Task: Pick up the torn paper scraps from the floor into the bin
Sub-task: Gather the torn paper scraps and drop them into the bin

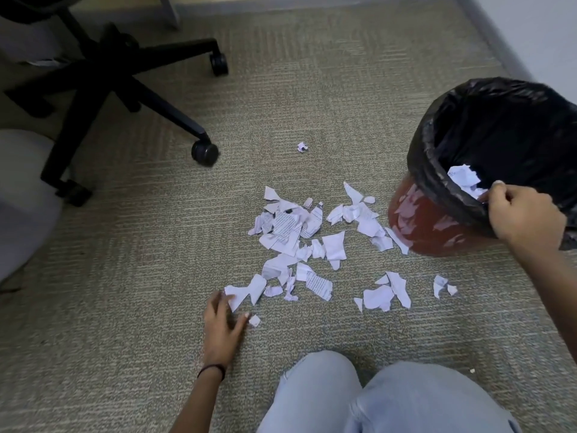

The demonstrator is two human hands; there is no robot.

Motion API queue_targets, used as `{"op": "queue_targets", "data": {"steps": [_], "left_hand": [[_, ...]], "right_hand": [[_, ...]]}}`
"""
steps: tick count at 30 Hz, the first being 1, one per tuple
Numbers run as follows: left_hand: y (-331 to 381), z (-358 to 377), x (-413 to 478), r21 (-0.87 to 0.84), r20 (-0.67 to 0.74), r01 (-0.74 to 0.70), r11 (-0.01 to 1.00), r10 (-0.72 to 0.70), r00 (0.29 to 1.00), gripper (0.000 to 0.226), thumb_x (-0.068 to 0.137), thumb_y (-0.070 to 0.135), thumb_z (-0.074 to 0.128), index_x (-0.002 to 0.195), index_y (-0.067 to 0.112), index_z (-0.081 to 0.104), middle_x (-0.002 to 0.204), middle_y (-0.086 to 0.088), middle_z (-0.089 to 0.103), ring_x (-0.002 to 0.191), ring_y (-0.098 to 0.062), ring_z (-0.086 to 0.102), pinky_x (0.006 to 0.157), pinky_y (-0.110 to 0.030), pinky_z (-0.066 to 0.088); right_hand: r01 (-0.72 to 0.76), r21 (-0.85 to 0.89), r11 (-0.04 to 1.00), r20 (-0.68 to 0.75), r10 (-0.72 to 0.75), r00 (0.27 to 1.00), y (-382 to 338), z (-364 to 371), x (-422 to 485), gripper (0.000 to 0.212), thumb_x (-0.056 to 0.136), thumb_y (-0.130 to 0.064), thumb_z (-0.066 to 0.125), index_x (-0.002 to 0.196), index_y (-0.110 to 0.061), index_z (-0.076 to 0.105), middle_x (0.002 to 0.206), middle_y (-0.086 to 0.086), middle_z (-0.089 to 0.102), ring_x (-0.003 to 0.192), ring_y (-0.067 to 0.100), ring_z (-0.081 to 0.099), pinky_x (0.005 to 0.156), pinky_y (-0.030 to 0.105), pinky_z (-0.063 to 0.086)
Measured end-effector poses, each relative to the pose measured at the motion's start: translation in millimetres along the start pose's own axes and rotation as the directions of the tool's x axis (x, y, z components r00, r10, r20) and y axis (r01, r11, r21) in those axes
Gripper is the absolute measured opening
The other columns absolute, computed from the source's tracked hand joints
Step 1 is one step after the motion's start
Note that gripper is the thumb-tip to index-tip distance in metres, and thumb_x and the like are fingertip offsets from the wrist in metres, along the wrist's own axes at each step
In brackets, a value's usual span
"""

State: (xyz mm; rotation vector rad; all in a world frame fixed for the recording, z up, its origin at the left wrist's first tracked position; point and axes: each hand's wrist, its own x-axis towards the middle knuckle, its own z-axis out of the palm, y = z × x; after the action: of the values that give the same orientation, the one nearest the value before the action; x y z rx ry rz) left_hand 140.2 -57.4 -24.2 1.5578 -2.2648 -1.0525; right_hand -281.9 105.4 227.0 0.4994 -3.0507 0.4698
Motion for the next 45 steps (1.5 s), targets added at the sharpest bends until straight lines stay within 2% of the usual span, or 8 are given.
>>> {"op": "queue_targets", "data": {"steps": [6, 11, 21, 25, 30, 36, 40, 45], "left_hand": [[28.2, 34.7, 15.2, 0.116, 0.187, -0.040, 0.992, 0.017, 0.982, 0.109, 0.068, 0.074, 0.058, 0.149, 0.034, -0.004, 0.154, 0.003, -0.023, 0.142, -0.018, -0.021, 0.117, -0.042, -0.006], [79.6, 67.3, 50.8, 0.044, 0.184, -0.060, 0.997, 0.051, 0.982, 0.113, 0.066, 0.075, 0.058, 0.150, 0.030, -0.004, 0.158, -0.005, -0.014, 0.145, -0.021, -0.014, 0.117, -0.040, -0.003], [150.7, 105.8, 136.3, 0.333, 0.241, -0.243, 0.911, 0.167, 0.956, 0.111, 0.072, 0.062, 0.066, 0.142, 0.036, -0.015, 0.146, -0.009, -0.037, 0.138, -0.033, -0.031, 0.110, -0.063, -0.008], [155.8, 103.4, 163.2, 0.433, 0.295, -0.256, 0.864, 0.132, 0.946, 0.103, 0.070, 0.070, 0.061, 0.145, 0.043, -0.004, 0.154, -0.013, -0.026, 0.142, -0.039, -0.020, 0.108, -0.067, -0.001], [159.8, 102.4, 165.1, 0.546, 0.367, -0.476, 0.689, 0.314, 0.876, 0.068, 0.082, 0.061, 0.054, 0.142, 0.035, 0.034, 0.147, -0.018, 0.028, 0.135, -0.034, 0.027, 0.107, -0.047, 0.029], [171.8, 109.9, 145.8, 0.304, 0.320, -0.487, 0.819, 0.394, 0.862, 0.011, 0.088, 0.010, 0.056, 0.097, 0.009, 0.062, 0.105, -0.012, 0.053, 0.094, -0.030, 0.056, 0.066, -0.032, 0.044], [190.5, 107.4, 137.2, -0.033, 0.242, -0.248, 0.968, 0.248, 0.938, 0.014, 0.086, 0.002, 0.059, 0.091, 0.011, 0.069, 0.103, -0.009, 0.065, 0.089, -0.024, 0.060, 0.075, -0.032, 0.047], [270.2, 65.5, 125.0, -0.447, 0.034, -0.236, 0.863, 0.280, 0.959, 0.014, 0.087, 0.006, 0.062, 0.091, 0.018, 0.069, 0.103, 0.000, 0.068, 0.088, -0.007, 0.058, 0.078, -0.027, 0.044]], "right_hand": [[0.006, 0.013, 1.000, -0.025, -0.006, 1.000, -1.3, 0.0, -1.2, 0.049, 0.095, -0.032, 0.032, 0.087, -0.001, 0.068, 0.073, 0.027, 0.051, 0.084, 0.047, 0.056, 0.075, 0.042, 0.040], [0.004, 0.013, 1.000, -0.029, -0.004, 1.000, 0.8, 1.5, 1.8, 0.047, 0.095, -0.031, 0.032, 0.087, -0.003, 0.070, 0.066, 0.019, 0.042, 0.069, 0.036, 0.046, 0.068, 0.037, 0.032], [0.020, 0.021, 1.000, -0.074, -0.018, 0.997, 14.8, 13.3, 12.7, 0.048, 0.093, -0.029, 0.032, 0.078, -0.001, 0.067, 0.065, 0.019, 0.057, 0.058, 0.030, 0.041, 0.063, 0.036, 0.036], [0.048, 0.004, 0.999, -0.099, -0.047, 0.994, 18.8, 18.1, 15.2, 0.050, 0.092, -0.031, 0.029, 0.075, -0.003, 0.066, 0.065, 0.018, 0.061, 0.056, 0.030, 0.043, 0.062, 0.035, 0.038], [0.070, -0.005, 0.998, -0.123, -0.070, 0.990, 21.3, 19.4, 16.6, 0.051, 0.089, -0.032, 0.026, 0.074, -0.002, 0.066, 0.061, 0.018, 0.059, 0.054, 0.030, 0.042, 0.059, 0.033, 0.034], [0.071, -0.008, 0.997, -0.115, -0.071, 0.991, 21.0, 18.5, 15.9, 0.048, 0.092, -0.027, 0.030, 0.076, 0.000, 0.066, 0.069, 0.022, 0.064, 0.057, 0.036, 0.053, 0.058, 0.032, 0.038], [0.035, -0.003, 0.999, -0.082, -0.035, 0.996, 15.7, 12.7, 13.9, 0.042, 0.092, -0.021, 0.035, 0.074, 0.003, 0.064, 0.057, 0.016, 0.052, 0.050, 0.033, 0.040, 0.057, 0.033, 0.030], [-0.009, -0.009, 1.000, -0.073, 0.008, 0.997, 11.7, 9.5, 12.2, 0.042, 0.093, -0.021, 0.036, 0.067, 0.004, 0.059, 0.048, 0.003, 0.034, 0.048, 0.028, 0.031, 0.056, 0.032, 0.028]]}}
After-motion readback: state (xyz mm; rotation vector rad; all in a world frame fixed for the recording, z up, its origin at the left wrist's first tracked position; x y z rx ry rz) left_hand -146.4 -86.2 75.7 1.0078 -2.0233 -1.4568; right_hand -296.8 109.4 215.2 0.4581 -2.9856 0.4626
